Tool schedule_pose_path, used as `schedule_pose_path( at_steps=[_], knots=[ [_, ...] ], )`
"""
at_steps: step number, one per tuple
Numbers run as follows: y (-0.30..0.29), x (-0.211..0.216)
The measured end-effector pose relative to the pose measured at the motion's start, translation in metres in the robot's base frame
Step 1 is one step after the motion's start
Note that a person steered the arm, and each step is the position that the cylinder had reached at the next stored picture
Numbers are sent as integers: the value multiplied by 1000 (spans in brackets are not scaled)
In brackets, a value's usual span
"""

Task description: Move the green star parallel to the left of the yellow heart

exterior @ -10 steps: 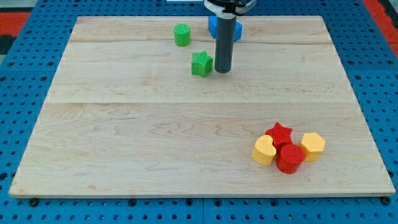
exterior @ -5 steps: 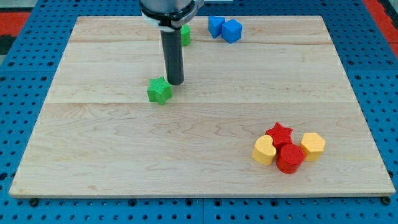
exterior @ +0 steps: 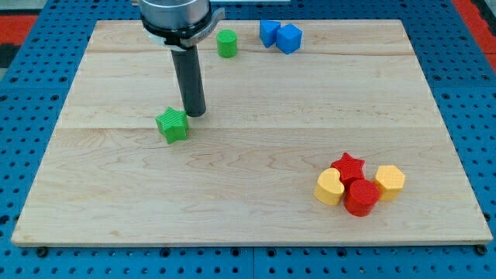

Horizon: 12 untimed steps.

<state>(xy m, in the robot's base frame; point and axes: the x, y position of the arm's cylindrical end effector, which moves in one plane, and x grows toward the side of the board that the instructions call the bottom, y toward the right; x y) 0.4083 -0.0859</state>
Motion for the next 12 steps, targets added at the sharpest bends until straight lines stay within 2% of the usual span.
schedule_pose_path(
  at_steps=[2, 3, 5, 7, 8, 9, 11, 12],
  knots=[
    [-69, 5],
    [-21, 35],
    [1, 84],
    [46, 66],
    [79, 74],
    [80, 97],
    [23, 98],
    [20, 64]
  ],
)
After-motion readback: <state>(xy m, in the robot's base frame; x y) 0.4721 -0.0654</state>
